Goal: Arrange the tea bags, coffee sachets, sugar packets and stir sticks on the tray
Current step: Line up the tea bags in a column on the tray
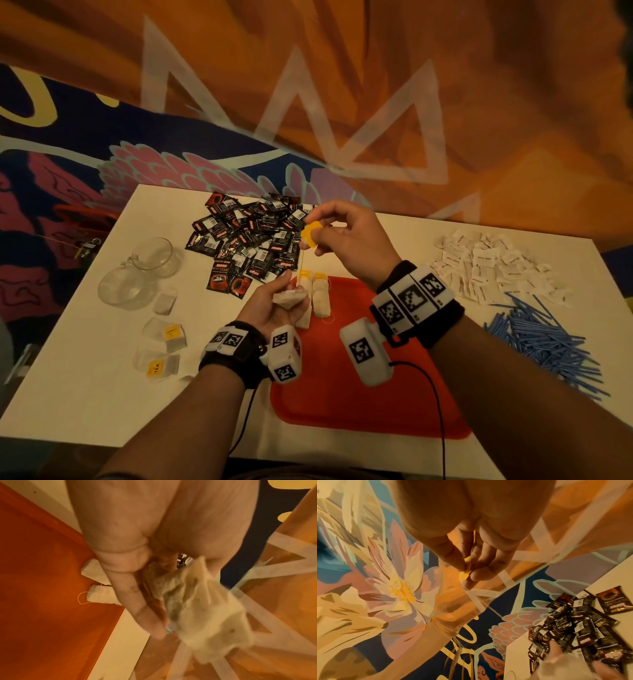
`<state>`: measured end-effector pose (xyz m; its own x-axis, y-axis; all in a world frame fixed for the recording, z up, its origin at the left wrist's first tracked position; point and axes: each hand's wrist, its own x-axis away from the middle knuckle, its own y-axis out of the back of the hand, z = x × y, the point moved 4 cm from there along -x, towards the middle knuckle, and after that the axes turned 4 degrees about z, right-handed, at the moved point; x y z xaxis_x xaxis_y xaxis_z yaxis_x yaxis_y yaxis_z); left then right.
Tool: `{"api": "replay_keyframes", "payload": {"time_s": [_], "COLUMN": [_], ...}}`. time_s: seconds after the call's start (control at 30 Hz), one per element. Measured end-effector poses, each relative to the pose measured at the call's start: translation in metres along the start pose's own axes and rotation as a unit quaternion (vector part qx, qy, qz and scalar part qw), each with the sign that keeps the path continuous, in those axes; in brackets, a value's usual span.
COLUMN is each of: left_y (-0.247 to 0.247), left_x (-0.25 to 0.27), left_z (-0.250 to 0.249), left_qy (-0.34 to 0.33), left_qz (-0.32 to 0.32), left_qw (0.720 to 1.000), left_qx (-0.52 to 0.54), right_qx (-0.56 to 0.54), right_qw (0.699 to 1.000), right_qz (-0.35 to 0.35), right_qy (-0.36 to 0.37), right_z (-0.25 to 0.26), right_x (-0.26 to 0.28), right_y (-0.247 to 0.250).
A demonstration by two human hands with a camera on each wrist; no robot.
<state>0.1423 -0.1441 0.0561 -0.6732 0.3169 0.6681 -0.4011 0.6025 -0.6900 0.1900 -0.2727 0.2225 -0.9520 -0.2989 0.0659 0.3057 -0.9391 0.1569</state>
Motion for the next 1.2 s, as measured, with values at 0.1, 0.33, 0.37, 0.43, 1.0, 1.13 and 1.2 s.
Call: {"api": "replay_keyframes", "payload": {"time_s": [0.1, 0.33, 0.37, 0.43, 1.0, 1.13, 1.2], "left_y": [0.009, 0.016, 0.011, 0.000, -0.035, -0.029, -0.032], "left_x": [-0.001, 0.012, 0.017, 0.027, 0.044, 0.047, 0.050], "left_z": [-0.006, -0.045, -0.049, -0.056, -0.034, -0.034, -0.035], "left_qy": [-0.041, -0.183, -0.202, -0.241, -0.259, -0.216, -0.199], "left_qz": [-0.042, -0.074, -0.070, -0.069, 0.056, 0.066, 0.076], "left_qw": [0.998, 0.975, 0.967, 0.939, 0.821, 0.824, 0.808], "left_qx": [-0.003, -0.103, -0.138, -0.235, -0.506, -0.519, -0.549], "right_qx": [-0.006, 0.001, 0.007, 0.009, -0.054, -0.045, 0.024], "right_qw": [1.000, 1.000, 1.000, 1.000, 0.992, 0.990, 0.993], "right_qz": [0.005, 0.003, 0.002, 0.002, -0.116, -0.132, -0.113], "right_qy": [0.008, 0.021, 0.021, 0.022, -0.007, -0.023, -0.014], "right_z": [0.008, 0.017, 0.018, 0.021, 0.003, -0.015, -0.020], "right_x": [-0.001, -0.006, -0.006, -0.007, -0.014, -0.015, -0.015], "right_y": [0.000, 0.001, 0.001, 0.001, 0.041, 0.056, 0.061]}}
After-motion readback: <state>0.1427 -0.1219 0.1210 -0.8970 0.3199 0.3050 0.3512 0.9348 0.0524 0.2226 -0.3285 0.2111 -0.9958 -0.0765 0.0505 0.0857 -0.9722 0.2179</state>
